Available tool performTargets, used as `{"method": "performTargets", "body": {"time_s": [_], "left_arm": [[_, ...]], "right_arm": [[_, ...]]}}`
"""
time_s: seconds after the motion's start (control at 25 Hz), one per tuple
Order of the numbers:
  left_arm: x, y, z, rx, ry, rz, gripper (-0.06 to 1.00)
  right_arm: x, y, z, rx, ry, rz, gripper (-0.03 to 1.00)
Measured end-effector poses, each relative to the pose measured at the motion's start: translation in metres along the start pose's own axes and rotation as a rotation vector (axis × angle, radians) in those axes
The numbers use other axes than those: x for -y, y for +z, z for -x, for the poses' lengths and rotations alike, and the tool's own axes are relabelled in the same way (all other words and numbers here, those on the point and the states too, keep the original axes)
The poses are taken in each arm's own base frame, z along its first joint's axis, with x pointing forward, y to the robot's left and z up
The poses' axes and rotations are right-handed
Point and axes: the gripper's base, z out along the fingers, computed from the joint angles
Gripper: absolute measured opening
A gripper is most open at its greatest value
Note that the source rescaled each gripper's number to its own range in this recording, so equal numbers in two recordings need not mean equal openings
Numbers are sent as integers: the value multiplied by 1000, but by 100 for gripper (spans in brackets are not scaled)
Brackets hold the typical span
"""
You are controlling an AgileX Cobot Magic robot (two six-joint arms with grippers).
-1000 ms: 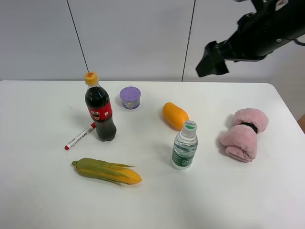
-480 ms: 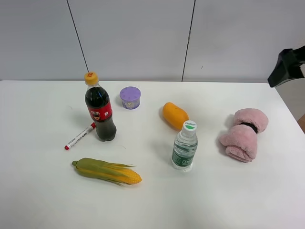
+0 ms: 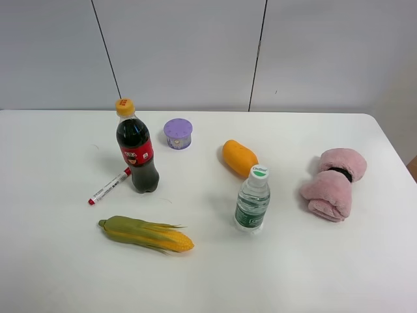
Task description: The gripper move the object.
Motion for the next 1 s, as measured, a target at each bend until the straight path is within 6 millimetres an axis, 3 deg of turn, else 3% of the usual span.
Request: {"method": "performTargets", "body": {"time_s": [0.2, 0.48, 0.64, 0.76, 1.0], "left_arm": [[0, 0, 0, 0, 0, 0, 100], [0, 0, 0, 0, 0, 0, 100], [0, 0, 0, 0, 0, 0, 100], [0, 0, 0, 0, 0, 0, 100], [0, 0, 0, 0, 0, 0, 100]], "right_arm": [[-2, -33, -57, 82, 25, -26, 99], [-16, -40, -151, 308, 49, 7, 99], [-22, -37, -191, 414, 58, 15, 99], [-28, -28, -201, 391, 73, 64, 99], [-32, -12, -202, 390, 78, 124, 99]]}}
